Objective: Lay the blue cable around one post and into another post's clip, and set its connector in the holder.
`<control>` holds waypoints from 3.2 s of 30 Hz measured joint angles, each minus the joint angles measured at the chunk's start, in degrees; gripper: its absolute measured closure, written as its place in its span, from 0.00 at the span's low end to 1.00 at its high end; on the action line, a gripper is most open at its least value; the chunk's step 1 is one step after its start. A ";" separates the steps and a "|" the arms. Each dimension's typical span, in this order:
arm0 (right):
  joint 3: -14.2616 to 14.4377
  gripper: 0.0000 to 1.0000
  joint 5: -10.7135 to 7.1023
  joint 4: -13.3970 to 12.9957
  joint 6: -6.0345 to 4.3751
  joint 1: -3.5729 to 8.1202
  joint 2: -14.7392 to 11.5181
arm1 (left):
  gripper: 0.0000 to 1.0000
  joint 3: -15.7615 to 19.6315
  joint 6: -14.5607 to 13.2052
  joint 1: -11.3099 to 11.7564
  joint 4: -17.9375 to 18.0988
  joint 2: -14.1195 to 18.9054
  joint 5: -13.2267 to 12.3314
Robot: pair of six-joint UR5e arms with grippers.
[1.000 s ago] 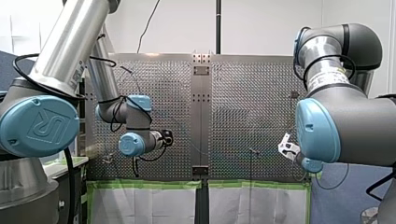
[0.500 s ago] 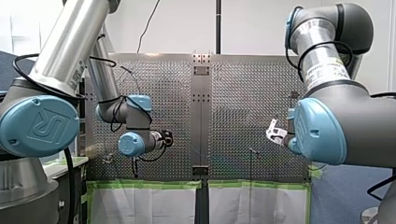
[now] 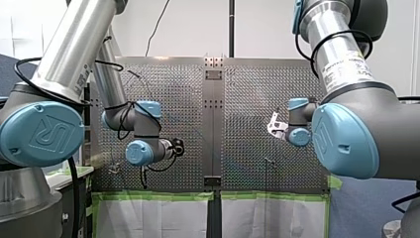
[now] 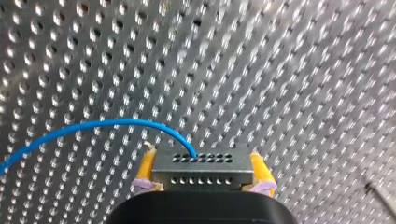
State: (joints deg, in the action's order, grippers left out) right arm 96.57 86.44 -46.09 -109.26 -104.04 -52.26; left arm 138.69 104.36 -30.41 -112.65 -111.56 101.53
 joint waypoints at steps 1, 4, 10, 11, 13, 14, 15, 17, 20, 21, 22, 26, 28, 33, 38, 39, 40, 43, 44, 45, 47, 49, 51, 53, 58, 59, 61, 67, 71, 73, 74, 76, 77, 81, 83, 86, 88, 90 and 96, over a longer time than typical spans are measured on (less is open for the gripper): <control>0.03 1.00 0.27 0.50 0.31 -0.51 -0.50 | 0.00 0.00 -0.01 0.00 -0.04 0.00 -0.01; 0.54 1.00 1.05 1.81 0.79 -1.77 -1.81 | 0.00 -0.01 -0.12 0.00 -0.40 0.00 -0.04; 2.96 1.00 1.56 4.01 -0.96 -2.06 -4.57 | 0.00 0.01 -0.51 -0.01 -0.95 0.00 -0.06; 3.37 1.00 1.61 3.97 -1.36 -1.94 -4.99 | 0.00 0.02 -0.53 -0.01 -0.97 0.00 -0.06; 4.46 1.00 2.16 4.08 -2.12 -1.61 -6.09 | 0.00 0.02 -0.55 -0.01 -0.98 0.00 -0.06; 4.95 1.00 2.53 4.28 -2.19 -1.45 -6.59 | 0.00 0.02 -0.55 -0.02 -0.99 0.00 -0.06; 5.44 1.00 2.92 4.56 -2.11 -1.27 -7.08 | 0.00 0.02 -0.56 -0.02 -1.00 0.00 -0.06; 6.59 1.00 3.77 5.45 -1.51 -0.84 -8.22 | 0.00 0.02 -0.56 -0.02 -1.04 0.00 -0.06; 7.38 1.00 4.35 6.80 -0.30 -0.33 -9.72 | 0.00 0.02 -0.56 -0.01 -1.17 0.00 -0.06; 7.30 1.00 4.41 7.21 0.10 -0.23 -10.13 | 0.00 0.02 -0.56 -0.01 -1.20 0.00 -0.06; 7.09 1.00 4.45 7.71 0.57 -0.12 -10.65 | 0.00 0.02 -0.56 -0.01 -1.22 0.00 -0.06; 5.81 1.00 4.44 9.49 2.34 0.19 -12.44 | 0.00 0.02 -0.56 -0.01 -1.26 0.00 -0.06; 5.39 1.00 4.33 10.49 3.20 0.37 -13.46 | 0.00 0.02 -0.56 -0.01 -1.27 0.00 -0.06; 4.94 1.00 4.10 11.68 4.64 1.08 -15.68 | 0.00 0.00 -0.56 -0.02 -1.26 0.00 -0.24; 3.79 1.00 4.42 13.31 6.66 2.17 -17.89 | 0.00 -0.02 -0.59 -0.08 -1.26 0.00 -0.90; 3.68 1.00 4.57 13.62 7.09 2.33 -18.32 | 0.00 -0.02 -0.62 -0.09 -1.26 0.00 -0.94; 3.60 1.00 4.81 13.98 7.72 2.53 -18.95 | 0.00 -0.02 -0.64 -0.09 -1.27 0.00 -0.97; 3.57 1.00 5.28 14.61 9.34 2.81 -20.40 | 0.00 -0.02 -0.71 -0.08 -1.25 0.00 -1.01; 3.57 1.00 5.33 14.83 9.81 2.86 -20.55 | 0.00 -0.02 -0.72 -0.06 -1.25 0.00 -1.02; 3.58 1.00 5.36 15.09 10.26 2.91 -20.54 | 0.00 -0.02 -0.73 -0.06 -1.25 0.00 -1.02; 3.58 1.00 5.39 15.58 11.27 2.97 -20.07 | 0.00 -0.02 -0.79 -0.03 -1.28 0.00 -1.02; 3.65 1.00 5.43 15.77 11.99 3.04 -19.25 | 0.00 -0.03 -0.93 -0.03 -1.34 0.00 -0.99; 3.78 1.00 5.44 15.65 12.46 3.20 -18.41 | 0.00 -0.04 -1.07 -0.03 -1.40 0.00 -0.97; 3.90 1.00 5.43 15.35 12.74 3.54 -17.50 | 0.00 -0.04 -1.14 -0.03 -1.42 0.00 -0.95; 4.37 1.00 5.17 13.66 12.69 4.74 -16.56 | 0.00 -0.03 -1.18 -0.02 -1.44 0.00 -0.94; 4.41 1.00 5.11 13.43 12.70 4.98 -16.51 | 0.00 -0.03 -1.18 -0.02 -1.47 0.00 -0.92; 4.47 1.00 5.02 12.87 12.65 5.54 -16.42 | 0.00 -0.03 -1.21 -0.02 -1.62 0.00 -0.87; 4.47 1.00 4.00 11.05 12.36 7.14 -16.37 | 0.00 -0.02 -1.59 -0.02 -2.31 0.00 -0.72; 4.47 1.00 2.56 9.52 11.30 8.30 -16.36 | 0.00 -0.02 -1.95 0.00 -3.04 0.00 -0.58; 4.44 1.00 1.62 8.69 10.40 8.97 -16.36 | 0.00 -0.02 -2.30 0.00 -3.52 0.00 -0.22; 4.41 1.00 1.18 8.45 9.98 9.28 -16.36 | 0.00 -0.02 -2.55 0.00 -3.86 0.00 0.02; 4.35 1.00 0.13 8.06 9.15 9.96 -16.35 | 0.00 -0.02 -2.85 -0.01 -4.39 0.00 0.25; 4.31 1.00 -0.28 7.93 8.89 10.23 -16.36 | 0.00 -0.02 -2.99 -0.04 -4.68 0.00 0.34; 3.79 1.00 -2.23 7.76 7.77 11.24 -16.32 | 0.00 -0.02 -3.11 -0.27 -5.52 0.00 0.52; 3.06 1.00 -3.31 8.16 7.13 11.73 -16.29 | 0.00 -0.02 -3.05 -0.36 -5.89 0.00 0.54; 1.77 1.00 -4.77 9.21 6.68 12.37 -16.24 | 0.00 -0.02 -2.85 -0.48 -6.11 0.00 0.55; 0.88 1.00 -5.71 10.05 6.78 12.72 -16.20 | 0.00 -0.02 -2.71 -0.60 -6.25 0.00 0.55; 0.06 1.00 -6.53 10.83 7.00 12.99 -16.20 | 0.00 -0.02 -2.55 -0.73 -6.51 0.00 0.56; -2.29 1.00 -9.16 13.44 7.81 14.06 -15.51 | 0.00 -0.02 -2.39 -0.87 -7.25 0.00 0.63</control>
State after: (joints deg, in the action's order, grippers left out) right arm 94.28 77.29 -32.65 -101.45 -89.98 -67.77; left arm 138.67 101.97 -31.27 -119.89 -111.56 102.16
